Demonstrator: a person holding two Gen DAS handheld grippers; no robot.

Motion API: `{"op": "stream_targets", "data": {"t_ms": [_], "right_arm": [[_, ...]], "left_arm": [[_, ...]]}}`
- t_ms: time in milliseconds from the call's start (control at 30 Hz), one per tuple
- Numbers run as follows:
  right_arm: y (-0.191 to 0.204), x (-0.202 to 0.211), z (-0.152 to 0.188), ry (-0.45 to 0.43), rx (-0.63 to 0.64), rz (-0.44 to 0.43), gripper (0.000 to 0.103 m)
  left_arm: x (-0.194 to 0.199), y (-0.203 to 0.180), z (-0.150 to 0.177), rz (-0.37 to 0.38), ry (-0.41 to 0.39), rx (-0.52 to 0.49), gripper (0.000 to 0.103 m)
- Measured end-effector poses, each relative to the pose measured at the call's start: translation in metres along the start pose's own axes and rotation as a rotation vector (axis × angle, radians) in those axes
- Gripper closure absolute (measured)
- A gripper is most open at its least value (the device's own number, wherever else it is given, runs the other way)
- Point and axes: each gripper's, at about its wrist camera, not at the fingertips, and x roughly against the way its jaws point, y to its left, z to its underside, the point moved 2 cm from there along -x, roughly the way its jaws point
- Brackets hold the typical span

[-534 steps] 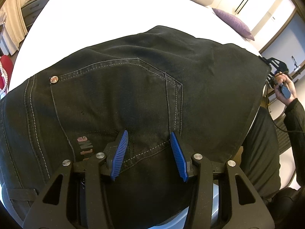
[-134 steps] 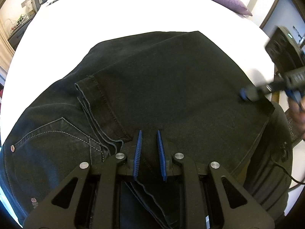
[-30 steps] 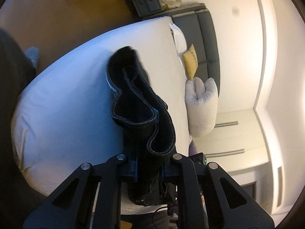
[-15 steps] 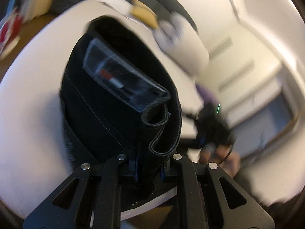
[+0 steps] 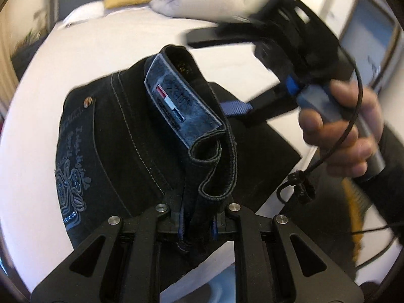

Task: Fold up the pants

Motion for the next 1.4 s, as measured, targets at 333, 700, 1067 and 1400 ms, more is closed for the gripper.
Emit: {"op": "stream_targets", "data": {"t_ms": [333, 700, 1067, 1400], "right_arm": [[-0.013, 0.013, 0.001, 0.036, 0.049, 0.256, 0.072], [-0.027, 0.047, -0.009, -0.016, 0.085, 0.304, 0.086], [-0.044, 0.073, -0.026, -0.004, 0.112, 0.385, 0.088], [-0.074, 0.086, -0.023, 0.002, 0.063, 0.394, 0.088]], "left_arm": [[-0.023, -0.036, 0.0, -0.039, 0.048, -0.122, 0.09], [-0.028, -0.05, -0.02, -0.008, 0.04, -0.165, 0.09], [-0.044, -0.069, -0.039, 0.009, 0.049, -0.201, 0.09], [-0.056, -0.077, -0.033, 0.016, 0.082, -0.242, 0.09]]}}
